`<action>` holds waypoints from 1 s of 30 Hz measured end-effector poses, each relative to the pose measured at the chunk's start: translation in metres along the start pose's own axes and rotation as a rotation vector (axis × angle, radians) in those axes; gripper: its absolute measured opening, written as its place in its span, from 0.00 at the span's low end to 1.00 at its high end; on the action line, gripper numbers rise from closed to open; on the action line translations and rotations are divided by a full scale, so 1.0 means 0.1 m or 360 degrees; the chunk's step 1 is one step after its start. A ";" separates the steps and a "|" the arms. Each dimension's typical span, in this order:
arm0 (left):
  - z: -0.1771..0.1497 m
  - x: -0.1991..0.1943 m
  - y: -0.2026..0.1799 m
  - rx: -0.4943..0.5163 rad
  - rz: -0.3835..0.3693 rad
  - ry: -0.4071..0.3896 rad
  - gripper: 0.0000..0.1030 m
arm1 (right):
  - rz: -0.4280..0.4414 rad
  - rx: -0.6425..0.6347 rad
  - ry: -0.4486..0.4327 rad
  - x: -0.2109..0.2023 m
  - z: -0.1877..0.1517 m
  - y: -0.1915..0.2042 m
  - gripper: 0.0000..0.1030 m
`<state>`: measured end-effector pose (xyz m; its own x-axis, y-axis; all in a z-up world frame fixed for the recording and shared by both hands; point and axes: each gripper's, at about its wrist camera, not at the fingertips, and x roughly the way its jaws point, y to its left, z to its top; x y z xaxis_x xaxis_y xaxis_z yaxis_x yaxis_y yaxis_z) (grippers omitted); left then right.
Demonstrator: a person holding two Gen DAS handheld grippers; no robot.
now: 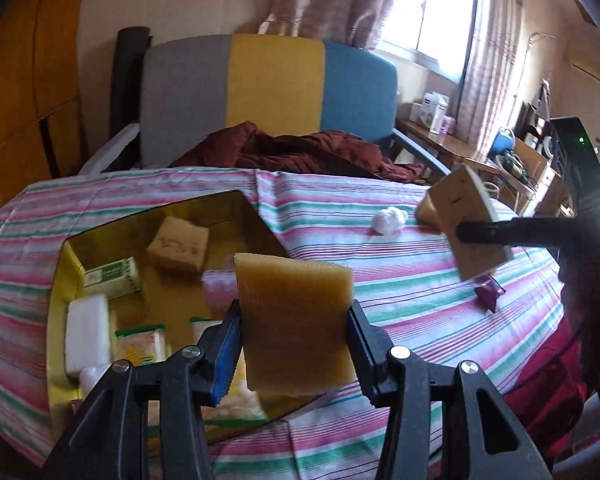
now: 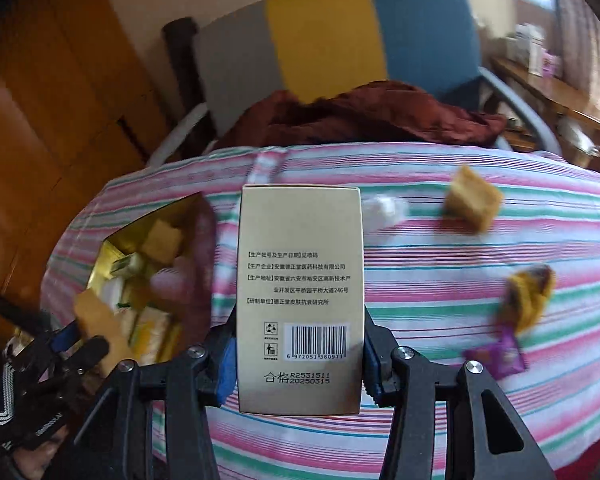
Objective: Organize objects
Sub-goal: 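Carry the yellow sponge and beige box over the gold tray with both tools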
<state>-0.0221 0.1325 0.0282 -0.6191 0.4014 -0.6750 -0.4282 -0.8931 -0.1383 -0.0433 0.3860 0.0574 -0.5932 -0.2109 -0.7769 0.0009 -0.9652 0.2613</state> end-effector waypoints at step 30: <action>-0.31 -0.48 1.63 -0.0637 0.0145 -0.0079 0.48 | 0.0257 -0.0222 0.0279 1.57 0.73 1.75 0.48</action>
<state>-0.0415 -0.0388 0.0155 -0.6780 0.3176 -0.6629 -0.0862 -0.9300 -0.3573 -0.1950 0.1955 0.0227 -0.4283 -0.3754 -0.8220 0.2021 -0.9264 0.3178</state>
